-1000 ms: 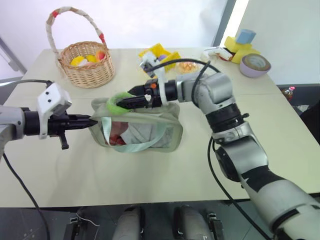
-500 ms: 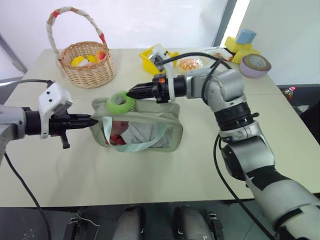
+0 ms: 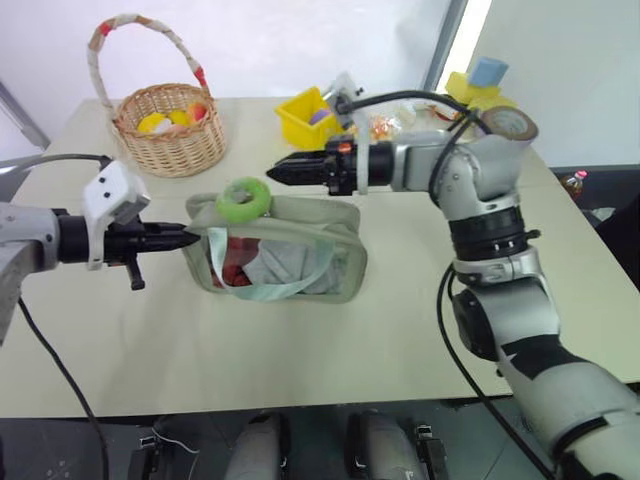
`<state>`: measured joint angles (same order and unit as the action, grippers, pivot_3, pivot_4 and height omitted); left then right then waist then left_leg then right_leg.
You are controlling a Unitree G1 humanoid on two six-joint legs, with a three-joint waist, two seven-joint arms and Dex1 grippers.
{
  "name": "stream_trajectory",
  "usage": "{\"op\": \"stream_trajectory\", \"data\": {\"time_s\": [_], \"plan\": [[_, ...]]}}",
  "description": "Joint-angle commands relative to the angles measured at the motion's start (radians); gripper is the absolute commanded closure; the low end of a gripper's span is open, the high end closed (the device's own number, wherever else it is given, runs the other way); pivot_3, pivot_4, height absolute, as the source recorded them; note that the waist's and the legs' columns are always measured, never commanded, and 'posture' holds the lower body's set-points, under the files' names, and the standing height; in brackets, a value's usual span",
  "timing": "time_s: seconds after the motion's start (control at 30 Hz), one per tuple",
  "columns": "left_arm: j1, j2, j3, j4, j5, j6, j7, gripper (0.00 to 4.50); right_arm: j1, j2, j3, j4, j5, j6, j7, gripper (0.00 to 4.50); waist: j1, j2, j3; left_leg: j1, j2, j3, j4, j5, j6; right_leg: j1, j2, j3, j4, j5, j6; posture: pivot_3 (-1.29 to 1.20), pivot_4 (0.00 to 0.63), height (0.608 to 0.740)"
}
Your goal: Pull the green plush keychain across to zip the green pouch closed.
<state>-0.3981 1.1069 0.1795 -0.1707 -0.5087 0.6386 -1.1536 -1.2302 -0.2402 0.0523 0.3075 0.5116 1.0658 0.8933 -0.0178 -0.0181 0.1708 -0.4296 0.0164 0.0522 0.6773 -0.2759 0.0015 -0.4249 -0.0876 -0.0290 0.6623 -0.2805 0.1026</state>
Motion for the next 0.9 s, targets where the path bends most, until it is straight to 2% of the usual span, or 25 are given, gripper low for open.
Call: {"op": "stream_trajectory", "data": {"time_s": [0.03,0.23,0.4,0.57,0.67,0.83,0.9], "plan": [[0.001,0.005,0.007,-0.013,0.003,-0.015,-0.006,4.5,-0.048,0.042,-0.027,0.025,0.019,0.003,-0.038,1.11,0.003,0.0,0.0,0.0,0.0,0.0,0.0,0.0,0.0,0.0,0.0,0.0,0.0,0.0,0.0,0.0,0.15,0.739],[0.031,0.004,0.027,-0.042,-0.008,-0.002,0.002,4.5,-0.024,0.069,0.119,0.092,-0.095,-0.114,-0.023,1.11,0.001,0.0,0.0,0.0,0.0,0.0,0.0,0.0,0.0,0.0,0.0,0.0,0.0,0.0,0.0,0.0,0.15,0.739],[0.051,0.005,0.046,-0.059,-0.013,0.005,0.01,4.5,-0.024,0.066,0.145,0.103,-0.116,-0.13,-0.001,1.11,0.001,0.0,0.0,0.0,0.0,0.0,0.0,0.0,0.0,0.0,0.0,0.0,0.0,0.0,0.0,0.0,0.15,0.739],[0.061,0.004,0.055,-0.069,-0.016,0.01,0.016,4.5,-0.03,0.063,0.114,0.096,-0.1,-0.114,0.006,1.11,0.0,0.0,0.0,0.0,0.0,0.0,0.0,0.0,0.0,0.0,0.0,0.0,0.0,0.0,0.0,0.0,0.15,0.739],[0.058,0.001,0.051,-0.065,-0.014,0.005,0.018,4.5,-0.025,0.051,0.102,0.079,-0.091,-0.104,0.016,1.97,0.0,0.0,0.0,0.0,0.0,0.0,0.0,0.0,0.0,0.0,0.0,0.0,0.0,0.0,0.0,0.0,0.15,0.739],[0.033,-0.003,0.031,-0.046,-0.006,-0.005,0.017,4.5,-0.005,0.027,0.068,0.024,-0.058,-0.053,0.014,4.47,0.002,0.0,0.0,0.0,0.0,0.0,0.0,0.0,0.0,0.0,0.0,0.0,0.0,0.0,0.0,0.0,0.15,0.739],[0.028,-0.003,0.028,-0.04,-0.004,-0.009,0.014,4.5,0.006,0.019,0.062,-0.002,-0.052,-0.037,0.009,4.47,0.002,0.0,0.0,0.0,0.0,0.0,0.0,0.0,0.0,0.0,0.0,0.0,0.0,0.0,0.0,0.0,0.15,0.739]]}}
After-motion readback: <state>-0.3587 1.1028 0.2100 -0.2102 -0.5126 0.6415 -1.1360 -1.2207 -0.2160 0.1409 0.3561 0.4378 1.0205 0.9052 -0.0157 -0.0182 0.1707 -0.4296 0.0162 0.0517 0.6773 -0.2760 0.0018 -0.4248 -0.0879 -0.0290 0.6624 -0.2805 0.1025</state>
